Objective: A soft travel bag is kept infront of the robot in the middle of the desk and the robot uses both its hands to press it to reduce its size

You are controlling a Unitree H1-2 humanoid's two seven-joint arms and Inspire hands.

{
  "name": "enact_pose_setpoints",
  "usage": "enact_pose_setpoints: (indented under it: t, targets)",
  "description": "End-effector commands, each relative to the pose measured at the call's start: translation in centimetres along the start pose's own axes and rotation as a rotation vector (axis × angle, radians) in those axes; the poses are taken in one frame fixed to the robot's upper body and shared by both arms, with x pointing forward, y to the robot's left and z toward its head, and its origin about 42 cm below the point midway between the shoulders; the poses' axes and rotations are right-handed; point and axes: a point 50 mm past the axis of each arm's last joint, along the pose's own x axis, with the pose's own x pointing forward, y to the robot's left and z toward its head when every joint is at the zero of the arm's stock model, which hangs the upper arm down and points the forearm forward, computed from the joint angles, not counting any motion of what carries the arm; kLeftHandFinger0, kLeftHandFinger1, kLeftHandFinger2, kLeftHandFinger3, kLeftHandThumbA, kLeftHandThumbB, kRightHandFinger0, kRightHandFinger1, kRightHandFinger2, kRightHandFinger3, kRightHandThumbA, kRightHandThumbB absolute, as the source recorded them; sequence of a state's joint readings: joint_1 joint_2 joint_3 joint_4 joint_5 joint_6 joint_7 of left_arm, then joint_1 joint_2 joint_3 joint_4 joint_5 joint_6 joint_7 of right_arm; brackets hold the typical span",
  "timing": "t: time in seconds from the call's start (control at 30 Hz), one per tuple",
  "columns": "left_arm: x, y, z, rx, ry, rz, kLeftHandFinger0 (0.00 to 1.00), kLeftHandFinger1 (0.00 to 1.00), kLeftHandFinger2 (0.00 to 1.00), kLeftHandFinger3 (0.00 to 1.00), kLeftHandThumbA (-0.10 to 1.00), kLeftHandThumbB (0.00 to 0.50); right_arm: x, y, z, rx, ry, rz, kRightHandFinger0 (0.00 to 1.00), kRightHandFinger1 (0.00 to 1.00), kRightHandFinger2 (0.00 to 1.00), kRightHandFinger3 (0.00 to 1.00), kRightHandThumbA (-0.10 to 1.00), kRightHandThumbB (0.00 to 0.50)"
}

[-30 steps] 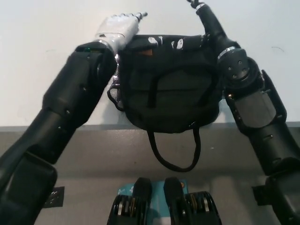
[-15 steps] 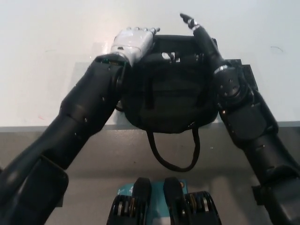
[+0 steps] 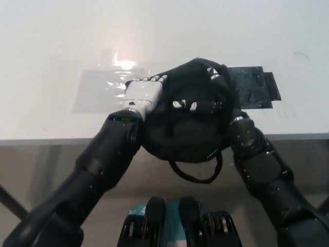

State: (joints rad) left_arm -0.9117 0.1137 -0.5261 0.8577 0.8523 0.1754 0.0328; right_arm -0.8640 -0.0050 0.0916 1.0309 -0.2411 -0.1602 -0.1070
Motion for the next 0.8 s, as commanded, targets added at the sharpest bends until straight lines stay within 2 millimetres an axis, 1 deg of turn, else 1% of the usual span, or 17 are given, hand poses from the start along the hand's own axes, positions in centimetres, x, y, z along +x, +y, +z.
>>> enact_pose_setpoints:
  t: [0.0, 0.03, 0.07, 0.1, 0.17, 0.23, 0.27, 0.3, 0.33, 0.43, 0.5, 0.63, 0.73, 0.77]
  targets:
    - [-1.5, -5.1, -0.9, -0.086, 0.030, -0.053, 1.00, 1.00, 1.00, 1.00, 1.00, 0.038, -2.0, 2.4, -3.9, 0.051, 0.075, 0.002, 1.00, 1.00, 1.00, 1.00, 1.00, 0.297]
    - [-1.7, -5.7, -0.9, -0.088, 0.034, -0.056, 1.00, 1.00, 1.00, 1.00, 1.00, 0.037, -2.1, 2.6, -4.1, 0.043, 0.080, 0.003, 1.00, 1.00, 1.00, 1.00, 1.00, 0.292]
    - [-2.2, -7.1, -1.0, -0.108, 0.040, -0.061, 1.00, 1.00, 1.00, 1.00, 1.00, 0.034, -2.5, 3.0, -4.7, 0.046, 0.084, 0.004, 1.00, 1.00, 1.00, 1.00, 1.00, 0.297]
    - [-2.5, -7.8, -1.0, -0.118, 0.043, -0.063, 1.00, 1.00, 1.00, 1.00, 1.00, 0.032, -2.6, 3.2, -5.0, 0.052, 0.084, 0.001, 1.00, 1.00, 1.00, 1.00, 1.00, 0.297]
    - [-3.3, -10.0, -1.1, -0.131, 0.057, -0.089, 1.00, 1.00, 1.00, 1.00, 1.00, 0.036, -3.1, 3.6, -5.7, 0.063, 0.089, 0.001, 1.00, 1.00, 1.00, 1.00, 1.00, 0.318]
    - [-3.7, -11.1, -1.2, -0.133, 0.060, -0.097, 1.00, 1.00, 1.00, 1.00, 1.00, 0.040, -3.3, 3.8, -6.0, 0.074, 0.092, 0.001, 1.00, 1.00, 1.00, 1.00, 1.00, 0.322]
    - [-4.4, -12.5, -1.3, -0.127, 0.060, -0.111, 1.00, 1.00, 1.00, 1.00, 1.00, 0.053, -3.6, 4.0, -6.4, 0.088, 0.092, 0.000, 1.00, 1.00, 1.00, 1.00, 1.00, 0.320]
    - [-4.8, -13.3, -1.4, -0.121, 0.065, -0.129, 1.00, 1.00, 1.00, 1.00, 1.00, 0.055, -3.8, 4.1, -6.6, 0.096, 0.099, 0.002, 1.00, 1.00, 1.00, 1.00, 1.00, 0.320]
    - [-5.1, -13.9, -1.6, -0.115, 0.072, -0.145, 1.00, 1.00, 1.00, 1.00, 1.00, 0.059, -3.9, 4.2, -6.6, 0.102, 0.096, 0.002, 1.00, 1.00, 1.00, 1.00, 1.00, 0.306]
    - [-5.5, -14.8, -1.7, -0.091, 0.080, -0.166, 1.00, 1.00, 1.00, 1.00, 1.00, 0.059, -4.1, 4.4, -7.1, 0.118, 0.105, 0.002, 1.00, 1.00, 1.00, 1.00, 1.00, 0.315]
    - [-5.5, -15.0, -1.9, -0.098, 0.084, -0.165, 1.00, 1.00, 1.00, 1.00, 1.00, 0.056, -4.2, 4.5, -7.2, 0.125, 0.107, 0.000, 1.00, 1.00, 1.00, 1.00, 1.00, 0.327]
    - [-5.0, -14.3, -2.2, -0.092, 0.079, -0.158, 1.00, 1.00, 1.00, 1.00, 1.00, 0.060, -3.9, 4.5, -7.0, 0.118, 0.104, 0.000, 1.00, 1.00, 1.00, 1.00, 1.00, 0.328]
    - [-4.2, -12.8, -2.8, -0.071, 0.060, -0.126, 1.00, 1.00, 1.00, 1.00, 1.00, 0.062, -3.2, 3.9, -6.0, 0.090, 0.080, -0.007, 1.00, 1.00, 1.00, 1.00, 1.00, 0.304]
    - [-3.8, -12.0, -2.9, -0.066, 0.058, -0.113, 1.00, 1.00, 1.00, 1.00, 1.00, 0.063, -2.7, 3.5, -5.5, 0.076, 0.073, -0.015, 1.00, 1.00, 1.00, 1.00, 1.00, 0.307]
